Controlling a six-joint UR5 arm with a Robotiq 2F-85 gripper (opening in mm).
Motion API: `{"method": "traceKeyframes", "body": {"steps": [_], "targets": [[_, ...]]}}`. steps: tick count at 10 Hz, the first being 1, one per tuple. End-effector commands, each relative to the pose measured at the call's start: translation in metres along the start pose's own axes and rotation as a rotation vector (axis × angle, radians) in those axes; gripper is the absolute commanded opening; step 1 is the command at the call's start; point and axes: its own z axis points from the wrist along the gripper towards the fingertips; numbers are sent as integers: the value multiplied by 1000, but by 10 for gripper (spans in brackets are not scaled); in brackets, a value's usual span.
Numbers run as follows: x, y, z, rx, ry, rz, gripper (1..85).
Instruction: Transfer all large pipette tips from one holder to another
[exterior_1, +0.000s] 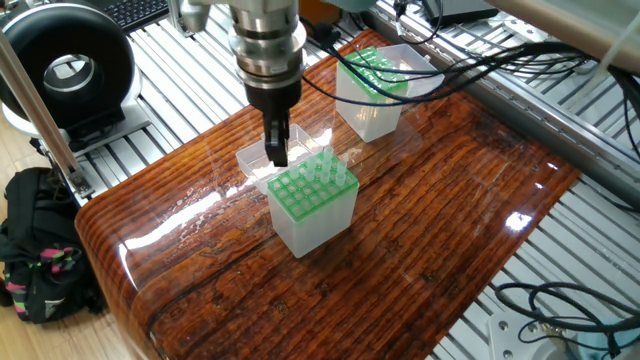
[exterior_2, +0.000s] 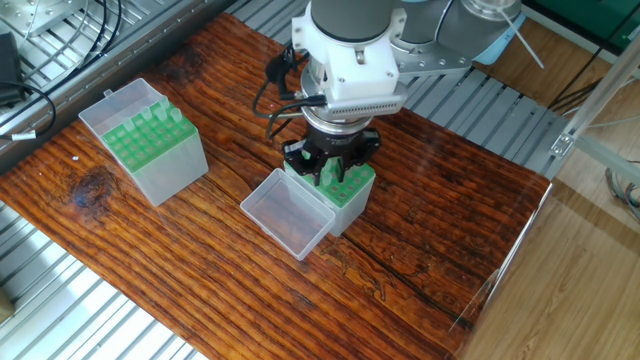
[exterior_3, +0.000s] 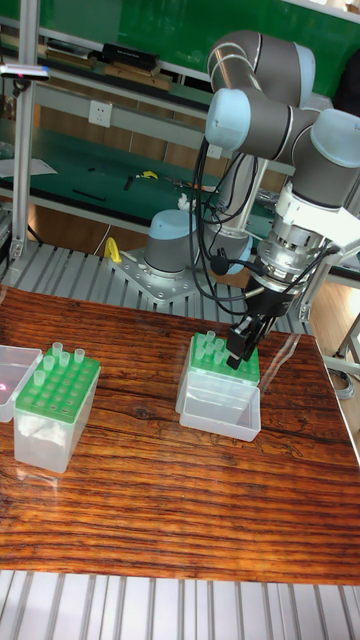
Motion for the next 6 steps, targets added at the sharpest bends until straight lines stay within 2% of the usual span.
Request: {"method": "traceKeyframes", "body": {"steps": [1,3,6], "targets": [[-3,2,0,-8,-15,17,350],[-5,3,0,-14,-21,37,307],[-4,-2,2,1,-15,45,283]]}}
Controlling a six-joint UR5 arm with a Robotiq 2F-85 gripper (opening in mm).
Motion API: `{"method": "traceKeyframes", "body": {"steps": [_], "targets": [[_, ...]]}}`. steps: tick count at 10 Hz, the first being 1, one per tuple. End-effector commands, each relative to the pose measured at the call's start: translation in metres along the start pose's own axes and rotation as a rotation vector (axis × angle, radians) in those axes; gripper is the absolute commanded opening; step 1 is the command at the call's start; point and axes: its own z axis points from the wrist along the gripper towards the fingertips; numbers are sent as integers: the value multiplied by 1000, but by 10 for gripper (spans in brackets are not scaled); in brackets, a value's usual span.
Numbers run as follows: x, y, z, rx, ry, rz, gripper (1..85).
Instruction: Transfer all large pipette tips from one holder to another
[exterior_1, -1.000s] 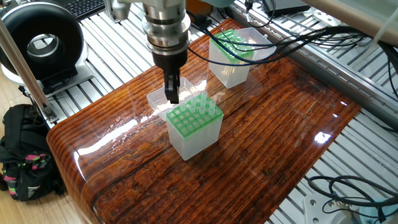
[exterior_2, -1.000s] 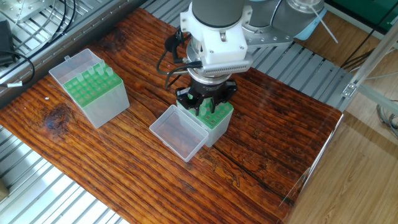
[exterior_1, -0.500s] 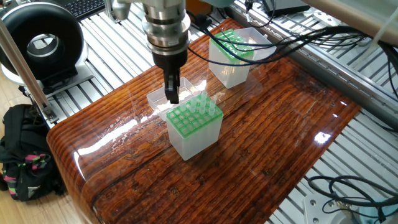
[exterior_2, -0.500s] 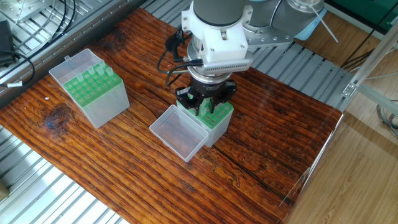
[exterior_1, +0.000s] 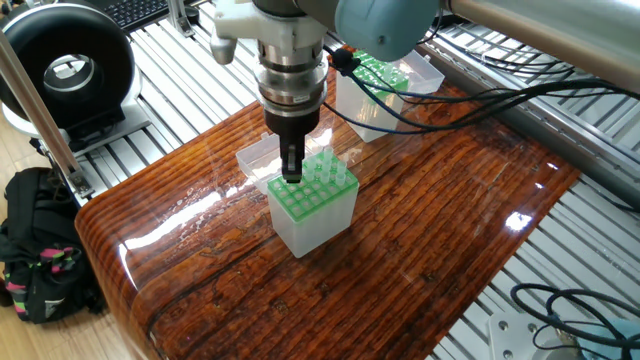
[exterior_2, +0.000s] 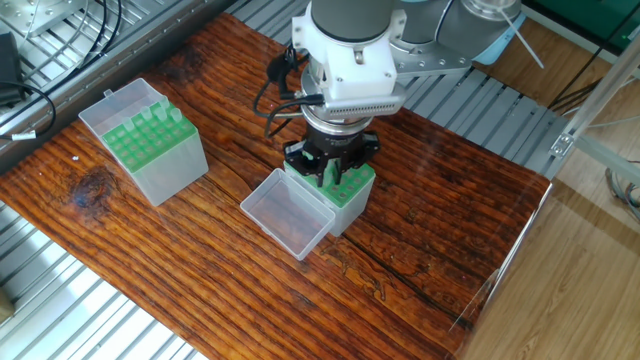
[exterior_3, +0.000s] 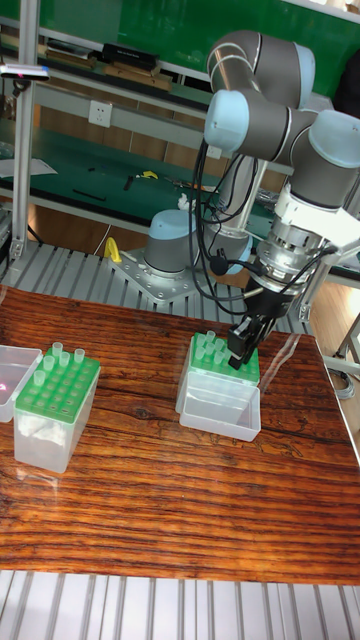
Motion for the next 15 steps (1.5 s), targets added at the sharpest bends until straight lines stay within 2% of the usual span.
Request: {"method": "traceKeyframes", "body": {"steps": [1,4,10,15], "targets": [[-3,0,0,-6,-10,17,277],[-3,5,-3,-23,-10,27,257],[-2,5,-8,-19,22,55,187],[-9,6,-24,-16,36,72,160]]}}
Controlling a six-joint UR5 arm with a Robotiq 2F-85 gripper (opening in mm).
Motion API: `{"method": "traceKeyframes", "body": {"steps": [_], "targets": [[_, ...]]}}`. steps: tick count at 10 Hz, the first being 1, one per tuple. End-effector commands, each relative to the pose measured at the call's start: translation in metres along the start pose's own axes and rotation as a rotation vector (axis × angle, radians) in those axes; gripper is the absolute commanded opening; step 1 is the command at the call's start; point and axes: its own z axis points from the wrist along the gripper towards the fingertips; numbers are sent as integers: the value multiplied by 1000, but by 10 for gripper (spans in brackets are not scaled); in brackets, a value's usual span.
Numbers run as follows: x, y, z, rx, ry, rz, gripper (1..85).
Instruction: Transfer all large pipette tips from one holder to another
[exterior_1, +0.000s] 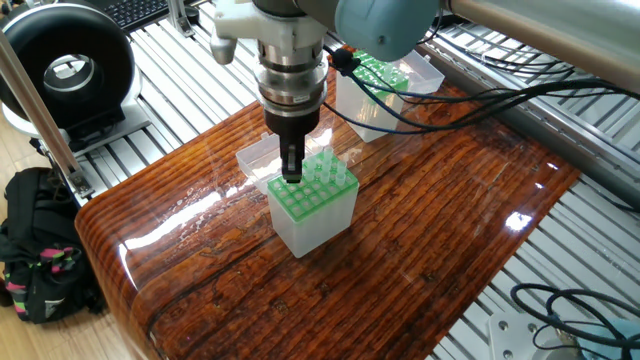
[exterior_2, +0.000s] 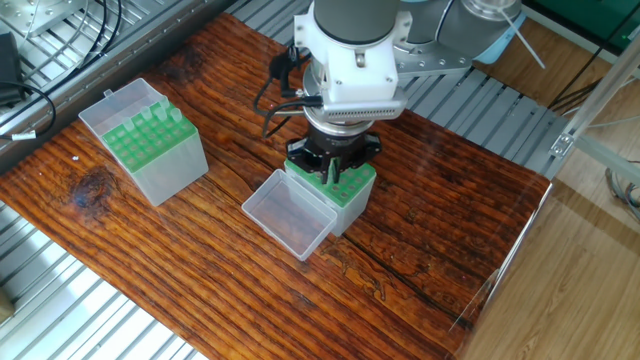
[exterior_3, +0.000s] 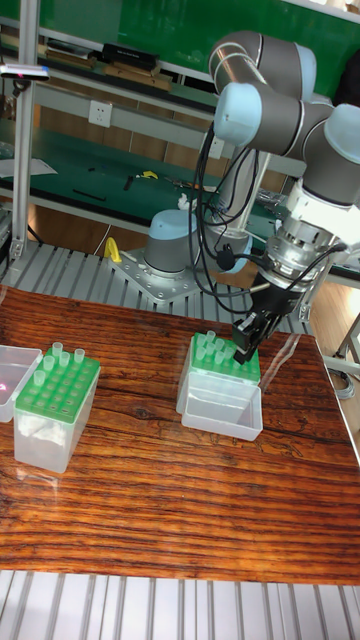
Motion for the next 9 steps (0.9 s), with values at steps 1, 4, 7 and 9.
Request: {"method": "traceKeyframes", "body": {"steps": [1,4,7,9], "targets": [[-4,2,-11,-9,-1,12,160],[-2,2,-26,-23,14,10,160],[-2,5,-40,-35,34,15,160],[-1,7,-52,-48,45,15,160]]}}
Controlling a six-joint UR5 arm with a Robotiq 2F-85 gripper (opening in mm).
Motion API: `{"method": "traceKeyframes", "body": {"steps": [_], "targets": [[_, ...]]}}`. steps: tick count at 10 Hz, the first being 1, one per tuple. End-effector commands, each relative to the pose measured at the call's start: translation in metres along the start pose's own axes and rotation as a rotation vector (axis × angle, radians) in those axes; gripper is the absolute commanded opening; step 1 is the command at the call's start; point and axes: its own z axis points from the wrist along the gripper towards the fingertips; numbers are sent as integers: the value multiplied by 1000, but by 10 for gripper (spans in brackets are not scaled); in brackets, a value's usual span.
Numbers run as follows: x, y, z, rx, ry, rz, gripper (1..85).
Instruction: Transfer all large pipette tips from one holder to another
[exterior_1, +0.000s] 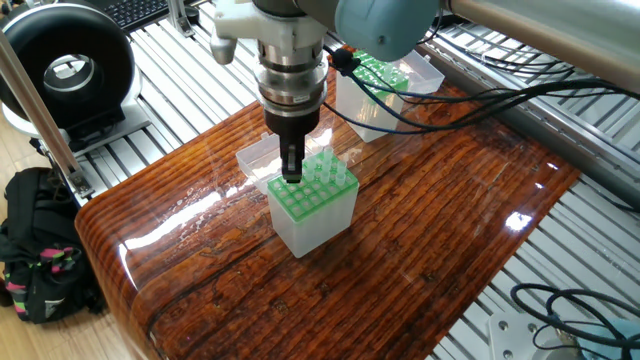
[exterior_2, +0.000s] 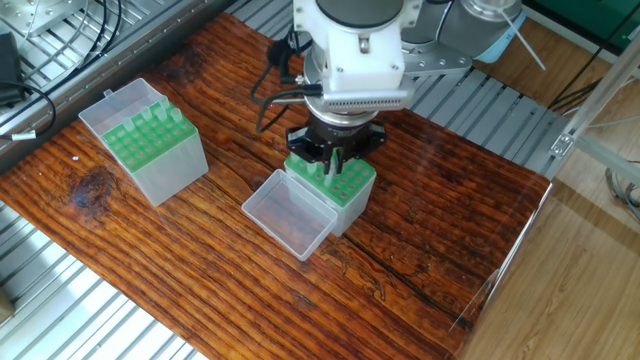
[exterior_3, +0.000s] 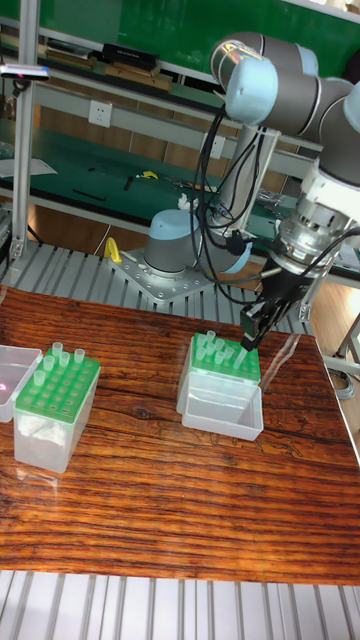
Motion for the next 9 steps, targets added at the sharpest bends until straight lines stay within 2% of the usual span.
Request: {"method": "traceKeyframes", "body": {"steps": [1,7,9], "targets": [[2,5,-21,-24,17,3,160],[1,6,-55,2,17,10,150],[1,8,-64,-10,12,10,147]]}}
